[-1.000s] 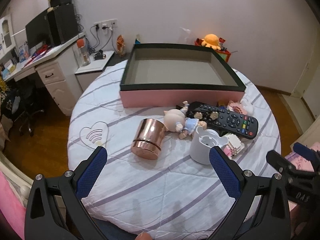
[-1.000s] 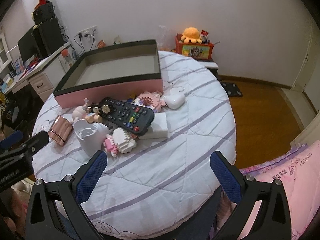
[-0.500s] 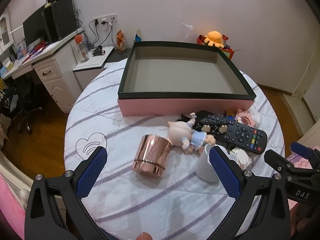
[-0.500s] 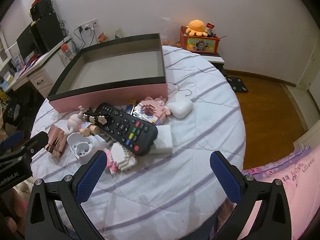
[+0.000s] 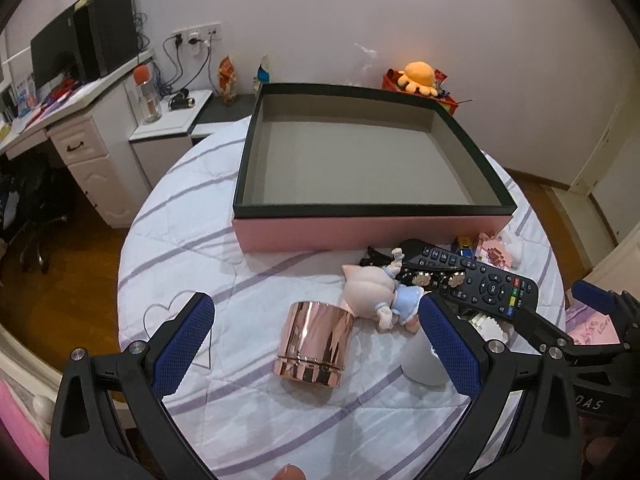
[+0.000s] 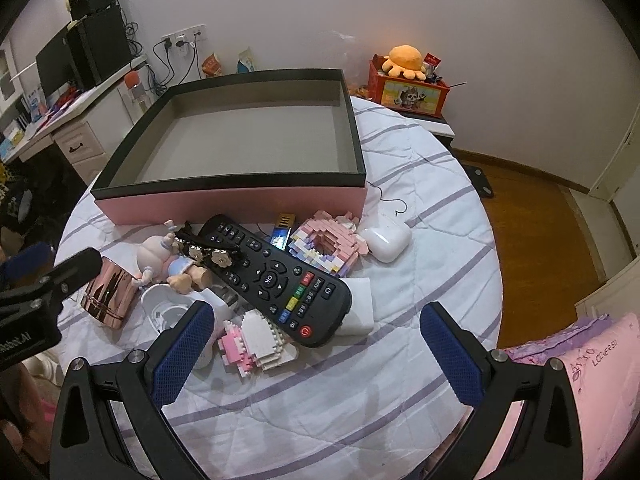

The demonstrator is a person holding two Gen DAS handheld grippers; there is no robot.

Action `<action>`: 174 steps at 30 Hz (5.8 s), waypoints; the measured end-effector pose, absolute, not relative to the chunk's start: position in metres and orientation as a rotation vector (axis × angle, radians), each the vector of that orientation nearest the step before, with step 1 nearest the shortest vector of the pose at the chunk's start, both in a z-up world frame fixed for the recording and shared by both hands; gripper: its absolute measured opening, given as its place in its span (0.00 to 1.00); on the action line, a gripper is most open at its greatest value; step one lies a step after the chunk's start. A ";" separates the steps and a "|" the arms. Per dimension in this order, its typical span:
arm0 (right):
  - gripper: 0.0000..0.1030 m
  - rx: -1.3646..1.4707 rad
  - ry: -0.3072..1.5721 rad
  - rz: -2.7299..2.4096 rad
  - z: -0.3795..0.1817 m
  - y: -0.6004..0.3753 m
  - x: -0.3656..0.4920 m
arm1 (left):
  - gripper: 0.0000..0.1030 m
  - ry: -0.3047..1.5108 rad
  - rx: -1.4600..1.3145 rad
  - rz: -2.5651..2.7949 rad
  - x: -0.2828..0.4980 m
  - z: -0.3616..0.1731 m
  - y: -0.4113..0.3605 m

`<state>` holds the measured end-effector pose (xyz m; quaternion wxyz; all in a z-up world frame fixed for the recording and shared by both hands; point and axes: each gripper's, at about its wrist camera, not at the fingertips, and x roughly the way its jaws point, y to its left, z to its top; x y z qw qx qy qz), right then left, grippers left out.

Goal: Organize rigid objects
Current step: 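Grasp the black remote with the right gripper and lift it, then carry the remote into the box and open the right gripper, then move the left gripper to the rose-gold cup and grasp it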

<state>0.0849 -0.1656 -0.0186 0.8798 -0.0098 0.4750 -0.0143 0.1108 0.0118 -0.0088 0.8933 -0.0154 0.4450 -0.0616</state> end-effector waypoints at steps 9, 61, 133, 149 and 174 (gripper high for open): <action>1.00 -0.112 0.964 0.043 -0.019 -0.157 0.094 | 1.00 0.927 -0.062 -0.069 0.109 -0.012 0.013; 0.43 -0.184 1.006 0.303 -0.046 -0.151 0.106 | 1.00 0.977 -0.036 -0.037 0.112 -0.025 -0.002; 1.00 0.073 0.785 0.170 0.037 -0.173 0.127 | 1.00 0.834 -0.038 -0.007 0.126 0.027 0.004; 1.00 0.148 0.863 0.165 0.005 -0.205 0.048 | 1.00 0.903 -0.061 0.020 0.048 -0.006 0.015; 1.00 0.139 0.888 0.031 -0.006 -0.195 0.047 | 1.00 1.026 -0.004 -0.049 0.093 -0.057 0.016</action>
